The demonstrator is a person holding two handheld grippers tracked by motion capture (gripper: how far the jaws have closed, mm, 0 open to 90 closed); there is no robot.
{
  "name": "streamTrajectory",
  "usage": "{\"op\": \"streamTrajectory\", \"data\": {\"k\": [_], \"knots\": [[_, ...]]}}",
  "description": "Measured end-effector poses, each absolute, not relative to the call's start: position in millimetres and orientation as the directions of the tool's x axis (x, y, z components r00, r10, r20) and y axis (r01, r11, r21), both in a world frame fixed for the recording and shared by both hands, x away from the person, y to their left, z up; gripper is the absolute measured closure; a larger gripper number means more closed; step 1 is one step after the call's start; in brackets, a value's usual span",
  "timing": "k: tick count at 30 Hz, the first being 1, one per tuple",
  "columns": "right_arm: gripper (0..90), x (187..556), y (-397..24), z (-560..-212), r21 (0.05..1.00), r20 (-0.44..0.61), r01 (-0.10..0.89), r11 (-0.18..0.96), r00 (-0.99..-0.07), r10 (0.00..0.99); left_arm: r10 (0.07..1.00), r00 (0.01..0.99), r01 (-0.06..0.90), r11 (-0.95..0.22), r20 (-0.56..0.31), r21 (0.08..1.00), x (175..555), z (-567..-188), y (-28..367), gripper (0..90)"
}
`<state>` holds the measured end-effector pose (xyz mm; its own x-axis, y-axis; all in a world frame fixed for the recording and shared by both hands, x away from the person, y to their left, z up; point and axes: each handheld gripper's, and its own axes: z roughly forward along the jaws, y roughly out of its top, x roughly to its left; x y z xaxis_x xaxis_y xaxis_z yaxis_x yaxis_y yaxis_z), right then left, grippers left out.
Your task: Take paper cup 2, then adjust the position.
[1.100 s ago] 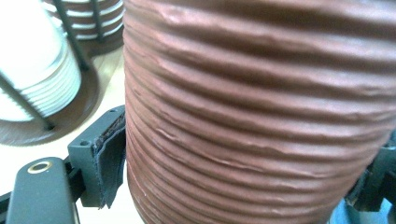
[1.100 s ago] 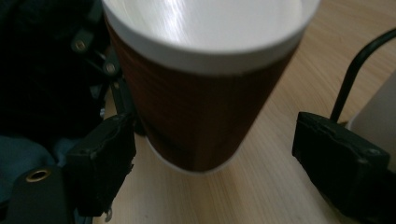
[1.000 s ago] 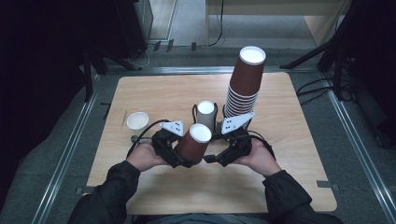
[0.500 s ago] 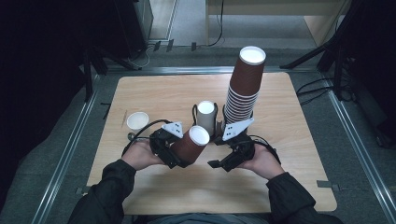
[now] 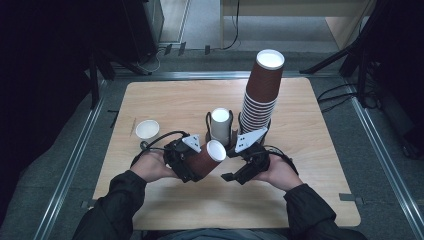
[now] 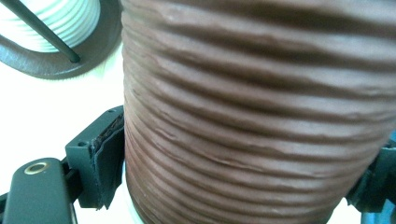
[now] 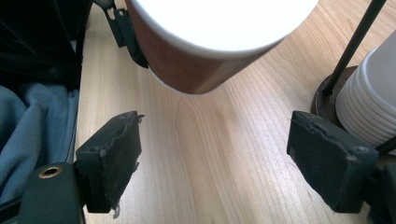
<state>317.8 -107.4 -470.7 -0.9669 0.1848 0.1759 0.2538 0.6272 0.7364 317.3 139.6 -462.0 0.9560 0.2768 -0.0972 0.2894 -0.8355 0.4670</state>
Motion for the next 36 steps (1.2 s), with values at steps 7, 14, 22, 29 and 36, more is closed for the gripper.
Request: {"op": "streamTrajectory", "data": {"k": [7, 14, 22, 29, 36], "knots": [[18.6, 319, -106, -471, 0.743, 0.157, 0.234, 0.627, -0.972, 0.177, 0.274, 0.957, 0.286, -0.860, -0.091, 0.422, 318, -468, 136, 11.4], [17.4, 318, -102, -470, 0.752, 0.174, 0.238, 0.615, -0.971, 0.162, 0.234, 0.967, 0.256, -0.886, -0.103, 0.386, 321, -471, 127, 11.5], [16.8, 318, -93, -468, 0.753, 0.193, 0.237, 0.615, -0.971, 0.138, 0.195, 0.976, 0.219, -0.909, -0.102, 0.355, 315, -476, 119, 11.4], [16.1, 319, -82, -473, 0.737, 0.203, 0.232, 0.635, -0.972, 0.119, 0.153, 0.983, 0.178, -0.928, -0.101, 0.327, 312, -480, 111, 10.7], [22.1, 314, -77, -473, 0.714, 0.205, 0.223, 0.663, -0.973, 0.106, 0.144, 0.985, 0.165, -0.935, -0.091, 0.314, 310, -482, 110, 9.6]]}}
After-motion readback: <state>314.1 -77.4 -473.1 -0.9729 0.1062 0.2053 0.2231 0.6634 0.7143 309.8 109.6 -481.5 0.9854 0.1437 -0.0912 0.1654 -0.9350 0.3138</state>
